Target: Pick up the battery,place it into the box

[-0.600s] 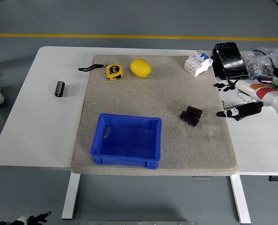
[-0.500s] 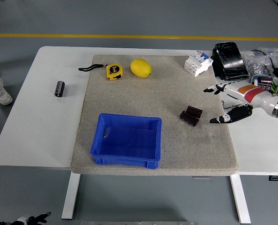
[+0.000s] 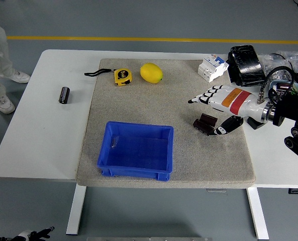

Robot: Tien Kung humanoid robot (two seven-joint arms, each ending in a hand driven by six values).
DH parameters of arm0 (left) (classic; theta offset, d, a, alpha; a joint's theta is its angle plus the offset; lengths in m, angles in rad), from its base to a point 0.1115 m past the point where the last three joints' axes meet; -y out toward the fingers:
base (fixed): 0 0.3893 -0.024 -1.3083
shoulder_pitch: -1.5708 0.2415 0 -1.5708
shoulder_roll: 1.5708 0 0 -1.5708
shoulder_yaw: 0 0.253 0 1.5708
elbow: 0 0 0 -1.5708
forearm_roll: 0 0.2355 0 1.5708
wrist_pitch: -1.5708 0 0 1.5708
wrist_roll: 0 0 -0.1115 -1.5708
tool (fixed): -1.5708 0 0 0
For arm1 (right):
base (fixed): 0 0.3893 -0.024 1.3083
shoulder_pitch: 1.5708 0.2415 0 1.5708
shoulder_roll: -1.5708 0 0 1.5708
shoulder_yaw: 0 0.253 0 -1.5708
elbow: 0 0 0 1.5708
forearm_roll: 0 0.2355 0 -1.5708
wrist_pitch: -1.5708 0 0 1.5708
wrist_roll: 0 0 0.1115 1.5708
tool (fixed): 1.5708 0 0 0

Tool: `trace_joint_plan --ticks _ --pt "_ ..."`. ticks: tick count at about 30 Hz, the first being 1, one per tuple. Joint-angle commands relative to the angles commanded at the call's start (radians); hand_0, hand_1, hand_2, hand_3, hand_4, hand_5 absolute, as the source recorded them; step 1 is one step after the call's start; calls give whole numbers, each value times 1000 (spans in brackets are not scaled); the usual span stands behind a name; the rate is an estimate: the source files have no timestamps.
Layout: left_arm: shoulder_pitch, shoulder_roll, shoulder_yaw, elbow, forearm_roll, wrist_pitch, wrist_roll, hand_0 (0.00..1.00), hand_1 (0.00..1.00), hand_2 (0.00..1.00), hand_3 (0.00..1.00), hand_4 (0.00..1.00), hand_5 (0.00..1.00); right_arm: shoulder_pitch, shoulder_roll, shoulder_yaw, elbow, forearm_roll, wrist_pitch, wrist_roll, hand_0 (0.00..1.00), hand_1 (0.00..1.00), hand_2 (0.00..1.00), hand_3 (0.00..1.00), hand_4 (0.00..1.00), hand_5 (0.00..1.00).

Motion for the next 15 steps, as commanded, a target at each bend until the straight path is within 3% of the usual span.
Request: trace_joint_plan --ticks 7,15 --pt "-2 1 -5 -1 8 -2 2 755 745 796 649 723 648 45 28 -111 -81 -40 -120 33 828 813 862 894 814 155" --pt "-4 2 -9 -2 11 -2 4 755 743 796 650 722 647 64 43 -187 -122 -49 -147 32 826 807 852 877 806 153"
